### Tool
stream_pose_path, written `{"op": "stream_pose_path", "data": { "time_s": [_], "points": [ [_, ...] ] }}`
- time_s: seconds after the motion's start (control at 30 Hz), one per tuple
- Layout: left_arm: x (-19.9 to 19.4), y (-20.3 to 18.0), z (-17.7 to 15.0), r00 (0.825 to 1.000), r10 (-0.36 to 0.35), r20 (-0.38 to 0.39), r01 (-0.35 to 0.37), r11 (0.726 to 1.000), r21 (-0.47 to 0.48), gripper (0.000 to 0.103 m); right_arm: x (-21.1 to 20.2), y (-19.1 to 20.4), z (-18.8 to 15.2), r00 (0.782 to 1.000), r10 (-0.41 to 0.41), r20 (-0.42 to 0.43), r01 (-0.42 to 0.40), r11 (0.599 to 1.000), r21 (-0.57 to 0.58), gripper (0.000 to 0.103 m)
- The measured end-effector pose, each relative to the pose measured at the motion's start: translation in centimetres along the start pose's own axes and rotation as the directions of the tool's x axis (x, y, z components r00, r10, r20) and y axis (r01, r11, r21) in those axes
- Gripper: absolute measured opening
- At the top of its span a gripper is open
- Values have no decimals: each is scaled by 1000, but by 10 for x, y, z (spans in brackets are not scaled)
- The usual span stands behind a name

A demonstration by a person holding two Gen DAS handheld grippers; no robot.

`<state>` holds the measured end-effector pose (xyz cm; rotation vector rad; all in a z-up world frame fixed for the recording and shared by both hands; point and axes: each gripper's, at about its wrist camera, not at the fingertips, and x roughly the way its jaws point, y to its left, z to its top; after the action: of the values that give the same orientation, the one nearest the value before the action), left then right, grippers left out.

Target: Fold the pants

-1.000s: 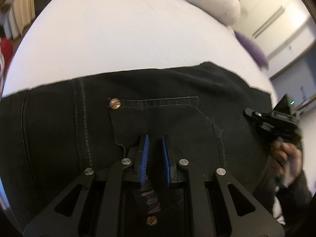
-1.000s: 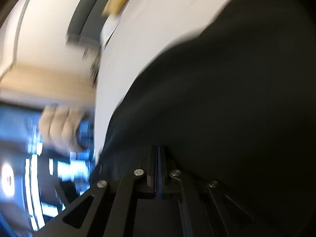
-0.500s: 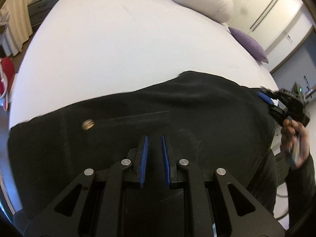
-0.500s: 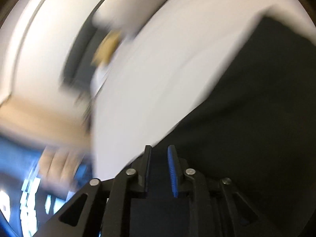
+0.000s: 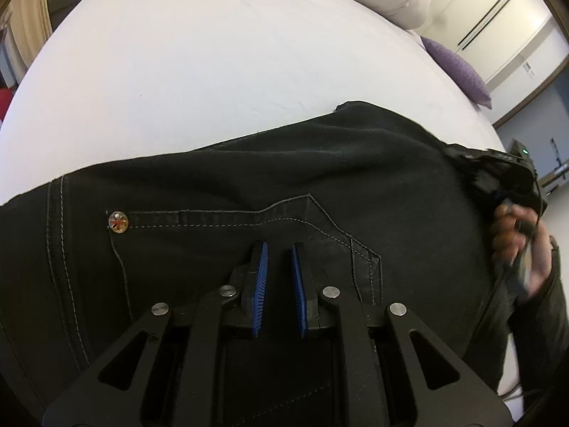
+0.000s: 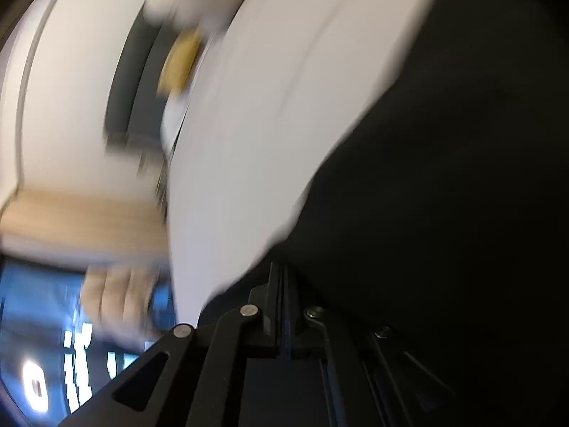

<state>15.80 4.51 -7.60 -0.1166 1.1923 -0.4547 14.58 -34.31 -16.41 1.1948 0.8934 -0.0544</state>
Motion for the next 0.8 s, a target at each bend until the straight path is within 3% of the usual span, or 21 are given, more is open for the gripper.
{"op": "stream_pose_path", "data": {
  "time_s": [0.07,0.17,0.23,0.27,0.3,0.33,0.37,0.43,0.5,0.53,0.57,0.67,0.8],
  "points": [
    [0,2,-1,1000,-7,3,7,1000,-5,14,-41,-21,26,989,-66,129,62,998,34,0],
    [-1,14,0,999,-32,5,32,999,-28,14,-79,-40,55,958,-158,240,144,987,72,0],
    [3,12,1,999,-32,6,32,999,-28,14,-120,-50,78,904,-281,322,272,959,73,0],
    [5,9,3,1000,-28,6,28,999,-25,14,-141,-43,83,841,-390,375,387,918,86,12],
    [5,8,3,1000,-23,7,23,1000,-21,14,-171,-55,97,814,-417,404,418,904,91,24],
    [9,3,3,1000,-19,7,19,1000,-18,14,-189,-49,93,808,-398,434,399,912,92,55],
    [9,1,3,1000,-15,7,15,1000,-15,14,-196,-42,82,812,-366,455,368,926,87,75],
    [11,-1,3,1000,-12,8,12,1000,-14,14,-217,-34,65,815,-325,480,350,936,40,79],
    [10,-3,2,1000,-11,8,11,1000,-13,14,-214,-19,35,841,-288,459,321,947,7,78],
    [9,-5,3,1000,-10,8,10,1000,-11,14,-209,-19,20,852,-277,444,300,954,18,71],
    [9,-6,3,1000,-9,8,9,1000,-10,14,-221,-35,10,864,-266,426,268,962,57,62],
    [12,-8,2,1000,-5,11,5,1000,-7,14,-265,-106,4,879,-273,392,212,958,192,59],
    [11,-10,2,1000,-4,14,4,1000,-4,14,-250,-125,-8,896,-268,355,165,942,293,57]
  ]
}}
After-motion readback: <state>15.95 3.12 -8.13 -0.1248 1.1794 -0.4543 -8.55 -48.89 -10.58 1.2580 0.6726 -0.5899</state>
